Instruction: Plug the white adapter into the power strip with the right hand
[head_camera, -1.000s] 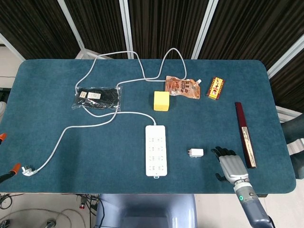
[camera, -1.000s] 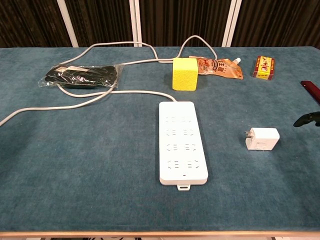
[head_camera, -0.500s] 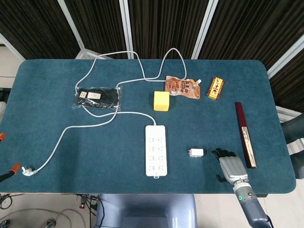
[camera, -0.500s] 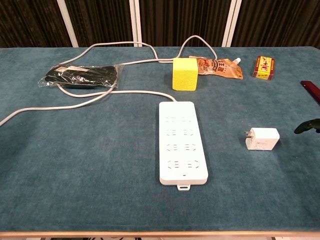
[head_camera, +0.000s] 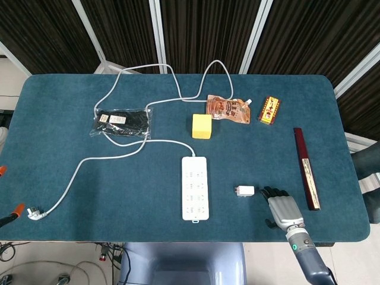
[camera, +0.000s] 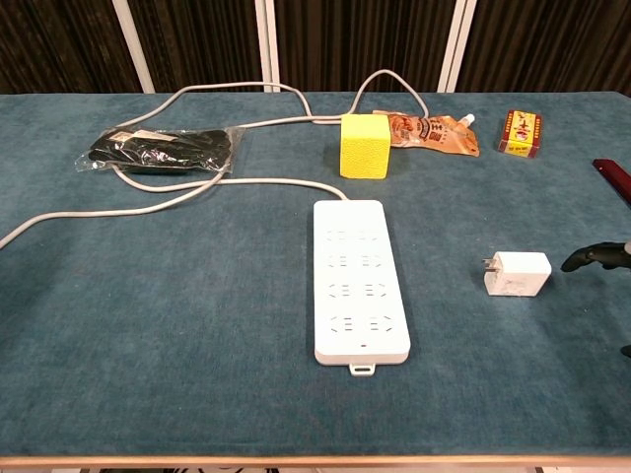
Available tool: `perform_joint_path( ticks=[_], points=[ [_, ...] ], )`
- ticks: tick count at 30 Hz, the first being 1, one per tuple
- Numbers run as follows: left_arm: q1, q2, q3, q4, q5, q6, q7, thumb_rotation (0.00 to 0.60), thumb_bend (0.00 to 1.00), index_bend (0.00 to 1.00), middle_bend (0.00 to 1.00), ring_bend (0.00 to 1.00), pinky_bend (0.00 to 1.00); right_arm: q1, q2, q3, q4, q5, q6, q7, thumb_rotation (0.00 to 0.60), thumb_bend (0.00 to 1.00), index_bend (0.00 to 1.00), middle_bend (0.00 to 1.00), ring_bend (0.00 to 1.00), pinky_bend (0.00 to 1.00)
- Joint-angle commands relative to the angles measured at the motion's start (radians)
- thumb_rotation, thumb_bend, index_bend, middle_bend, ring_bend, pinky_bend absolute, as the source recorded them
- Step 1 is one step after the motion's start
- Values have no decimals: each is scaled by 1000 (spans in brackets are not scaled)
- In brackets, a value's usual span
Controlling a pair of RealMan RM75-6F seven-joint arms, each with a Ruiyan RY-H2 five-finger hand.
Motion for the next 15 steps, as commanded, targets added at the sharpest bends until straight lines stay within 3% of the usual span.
perform_joint_path(
  ticks=[1,15],
  points=[
    [0,0,-1,0,-2,-1,0,600,170,117,40,0,0,6,-1,0,-5,3,0,-2,600,366,143,127,145,165],
    [-1,-2,-1,0,-4,0,7,600,170,117,40,0,0,33,-18,-2,-12,25,7,-12,600,367,143,127,145,165]
  ],
)
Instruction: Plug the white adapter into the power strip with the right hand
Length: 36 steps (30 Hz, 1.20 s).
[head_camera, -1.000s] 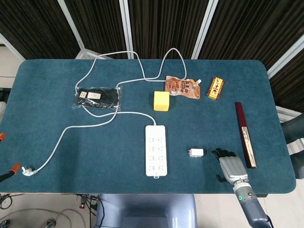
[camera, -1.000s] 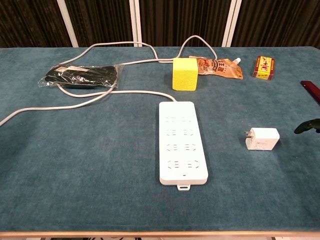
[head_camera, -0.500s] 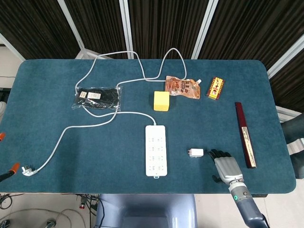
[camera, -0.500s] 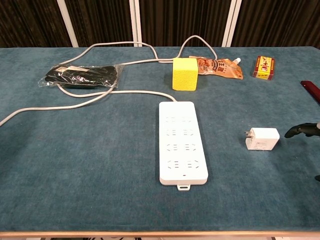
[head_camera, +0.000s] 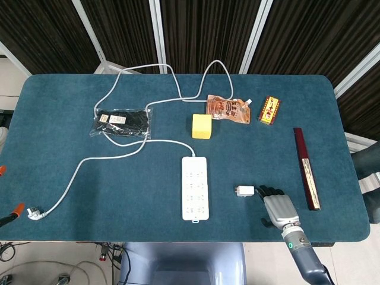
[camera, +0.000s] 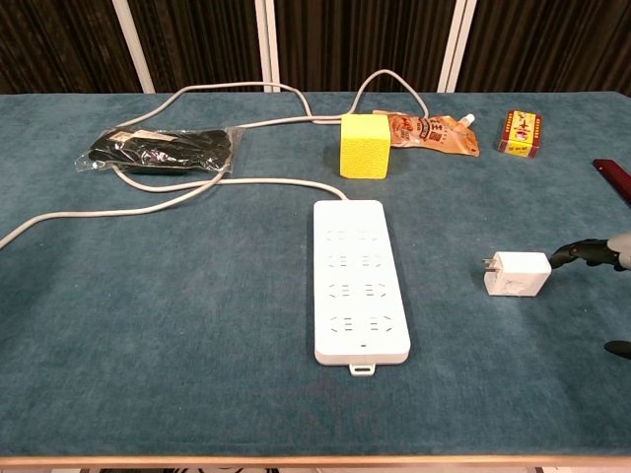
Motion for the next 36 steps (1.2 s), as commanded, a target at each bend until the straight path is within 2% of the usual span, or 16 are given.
perform_joint_path(
  ticks=[1,36],
  points=[
    [0,-1,0,-1,-1,0,4,600,170,117,40,0,0,2,-5,-2,0,-1,1,3,600,367,143,127,145,165],
    [-2,-6,0,12,16,10,-6,600,170,116,40,0,0,35,-41,-16,-62,-10,66,-47,600,367,161,127,145,165]
  ],
)
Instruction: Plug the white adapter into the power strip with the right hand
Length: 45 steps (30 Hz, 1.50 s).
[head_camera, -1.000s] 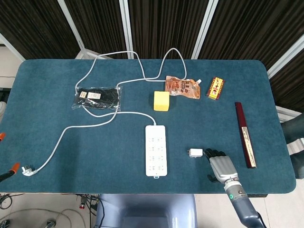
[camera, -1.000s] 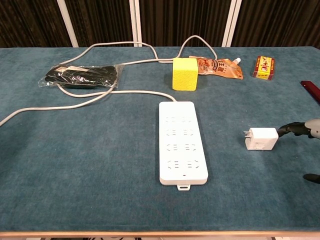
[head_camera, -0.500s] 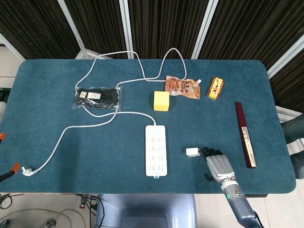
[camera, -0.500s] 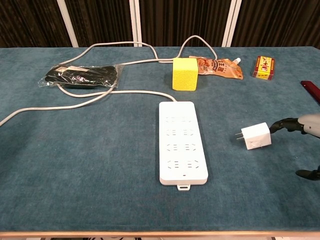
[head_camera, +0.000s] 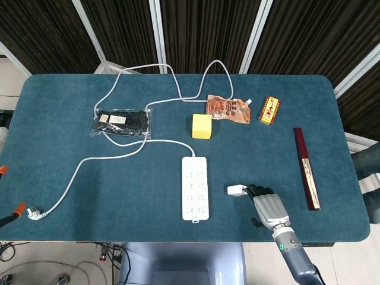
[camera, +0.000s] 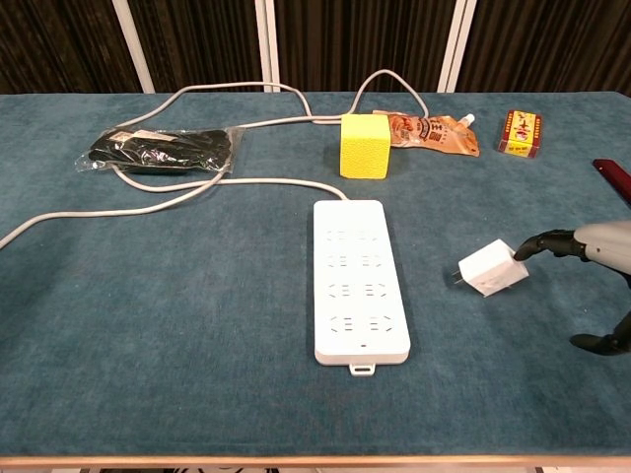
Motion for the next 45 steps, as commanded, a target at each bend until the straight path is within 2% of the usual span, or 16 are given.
perform_joint_path(
  ticks=[1,17,22,28,35,40,45],
  points=[
    [0,0,-1,1,-1,1,-1,600,170,116,40,0,0,0,-2,-3,-3,-5,3,-2,600,367,161,127,145,165],
    [0,-3,-2,3,-2,3,2,600,170,116,40,0,0,4,1,8,-47,-50,54,-21,600,367,159,127,146,165],
    [1,-3,-3,2,-5,2,2,600,170,117,40,0,0,6,37,27,-58,-78,72,-9,600,348,101,126,146,165],
    [-1,-4,2,1,7,0,7,600,170,117,40,0,0,0,61,55,-33,-119,50,112,600,345,96,126,146,165],
    [0,-7,9,5,26,8,8,600,170,116,40,0,0,4,13,98,41,-89,-23,282,600,344,96,127,166,165],
    [-1,-8,7,6,22,5,14,600,170,117,40,0,0,33,-28,111,81,-38,-66,272,600,343,109,132,189,165],
    [-3,-8,8,6,19,0,16,600,170,117,40,0,0,50,-93,134,128,13,-45,245,600,343,147,169,227,165]
  ],
)
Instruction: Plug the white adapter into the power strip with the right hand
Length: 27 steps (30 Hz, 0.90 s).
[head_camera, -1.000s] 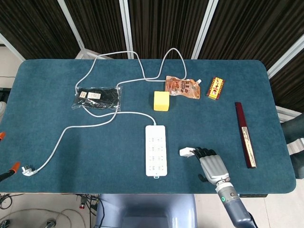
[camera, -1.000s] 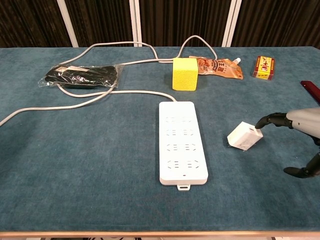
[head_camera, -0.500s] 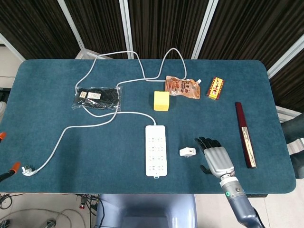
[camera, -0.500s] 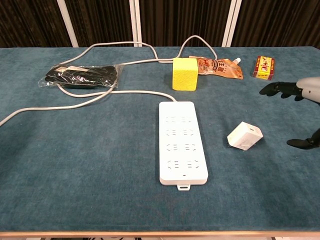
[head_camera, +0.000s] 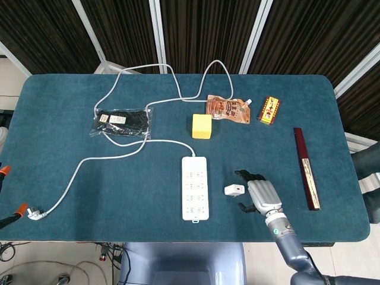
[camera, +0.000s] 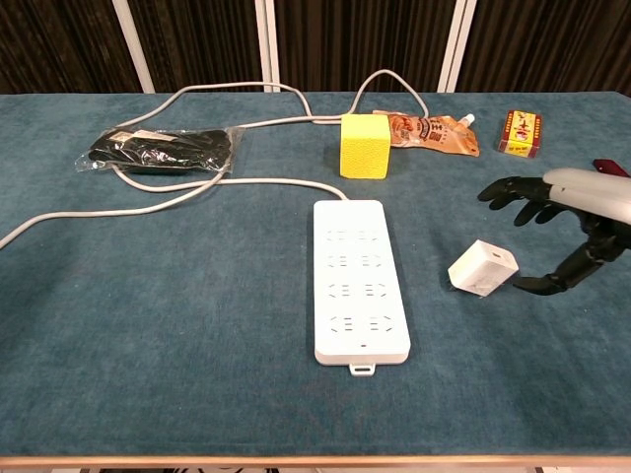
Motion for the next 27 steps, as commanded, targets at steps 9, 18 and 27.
perform_joint_path(
  ticks=[9,18,27],
  points=[
    [-1,2,-4,1,-9,-3,-5,600,170,117,39,0,0,22,-93,22,85,68,30,-45,600,343,299,259,309,185],
    [-1,2,-4,0,-9,-2,-3,600,171,117,39,0,0,27,-134,28,124,63,29,-32,600,343,401,322,373,203],
    [-1,2,-4,1,-10,-3,-3,600,170,117,39,0,0,27,-145,34,143,80,24,-25,600,344,438,352,394,211]
  ],
)
